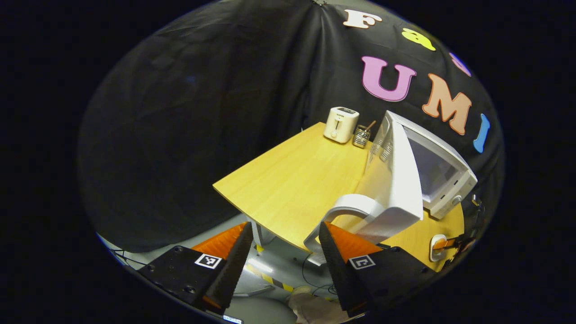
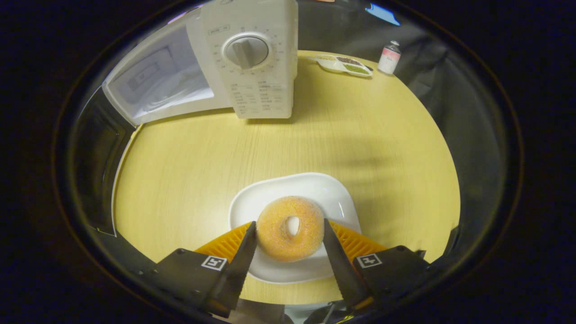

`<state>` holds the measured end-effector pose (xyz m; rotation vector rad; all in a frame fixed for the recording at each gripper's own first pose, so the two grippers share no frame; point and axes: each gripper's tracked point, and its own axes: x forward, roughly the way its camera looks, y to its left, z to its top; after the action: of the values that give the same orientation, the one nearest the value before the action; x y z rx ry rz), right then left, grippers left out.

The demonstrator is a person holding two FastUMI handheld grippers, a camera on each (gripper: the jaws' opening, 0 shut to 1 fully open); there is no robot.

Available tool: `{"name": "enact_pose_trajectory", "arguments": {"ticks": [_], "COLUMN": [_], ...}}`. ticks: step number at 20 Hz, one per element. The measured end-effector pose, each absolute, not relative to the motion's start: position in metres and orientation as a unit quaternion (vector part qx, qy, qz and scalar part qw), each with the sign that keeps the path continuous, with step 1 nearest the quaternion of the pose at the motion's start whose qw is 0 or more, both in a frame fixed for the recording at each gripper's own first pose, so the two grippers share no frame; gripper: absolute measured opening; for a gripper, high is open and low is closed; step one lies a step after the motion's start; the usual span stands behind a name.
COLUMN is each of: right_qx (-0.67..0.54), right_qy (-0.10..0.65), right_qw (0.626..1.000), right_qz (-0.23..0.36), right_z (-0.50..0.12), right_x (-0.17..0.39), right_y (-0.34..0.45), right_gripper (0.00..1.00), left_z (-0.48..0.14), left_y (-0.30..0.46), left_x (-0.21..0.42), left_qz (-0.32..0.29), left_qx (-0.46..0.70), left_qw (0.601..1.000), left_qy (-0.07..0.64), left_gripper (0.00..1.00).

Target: Open the microwave oven with the left hand, put the food in, and close the microwave oven.

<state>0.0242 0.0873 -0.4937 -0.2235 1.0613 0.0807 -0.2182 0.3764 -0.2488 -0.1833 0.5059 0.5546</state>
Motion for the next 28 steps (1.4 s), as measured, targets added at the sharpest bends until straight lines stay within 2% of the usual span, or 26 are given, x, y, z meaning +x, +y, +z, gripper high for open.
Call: {"name": "enact_pose_trajectory", "arguments": {"ticks": [1, 2, 9, 10, 13, 14, 15, 18, 19, 28], "right_qx": [-0.105, -0.105, -0.103, -0.101, -0.073, -0.053, -0.029, 0.05, 0.067, 0.192], "right_qy": [0.504, 0.503, 0.496, 0.493, 0.479, 0.47, 0.462, 0.441, 0.435, 0.374], "right_qw": [0.857, 0.858, 0.862, 0.864, 0.874, 0.879, 0.883, 0.889, 0.89, 0.893], "right_qz": [0.032, 0.028, 0.028, 0.031, 0.048, 0.064, 0.08, 0.112, 0.118, 0.162], "right_z": [-0.494, -0.494, -0.485, -0.481, -0.465, -0.459, -0.453, -0.433, -0.429, -0.398], "right_x": [0.024, 0.023, 0.01, 0.007, 0.0, -0.001, -0.002, -0.002, 0.0, 0.038], "right_y": [0.087, 0.087, 0.106, 0.112, 0.14, 0.156, 0.172, 0.217, 0.228, 0.327], "right_gripper": [0.89, 0.83, 0.83, 0.77, 0.77, 0.83, 0.77, 0.77, 0.83, 0.82], "left_z": [-0.244, -0.239, -0.184, -0.176, -0.167, -0.168, -0.166, -0.167, -0.168, -0.174], "left_y": [0.381, 0.388, 0.42, 0.418, 0.409, 0.407, 0.403, 0.395, 0.396, 0.393], "left_x": [-0.217, -0.216, -0.207, -0.203, -0.189, -0.187, -0.183, -0.171, -0.168, -0.151], "left_qz": [0.277, 0.285, 0.337, 0.336, 0.328, 0.327, 0.324, 0.31, 0.307, 0.283], "left_qx": [-0.089, -0.089, -0.062, -0.06, -0.071, -0.075, -0.079, -0.079, -0.079, -0.09], "left_qw": [0.927, 0.927, 0.928, 0.93, 0.934, 0.934, 0.935, 0.94, 0.941, 0.947], "left_qy": [0.238, 0.229, 0.146, 0.137, 0.124, 0.121, 0.119, 0.118, 0.119, 0.125], "left_gripper": [0.87, 0.87, 0.87, 0.86, 0.86, 0.87, 0.87, 0.87, 0.87, 0.87]}}
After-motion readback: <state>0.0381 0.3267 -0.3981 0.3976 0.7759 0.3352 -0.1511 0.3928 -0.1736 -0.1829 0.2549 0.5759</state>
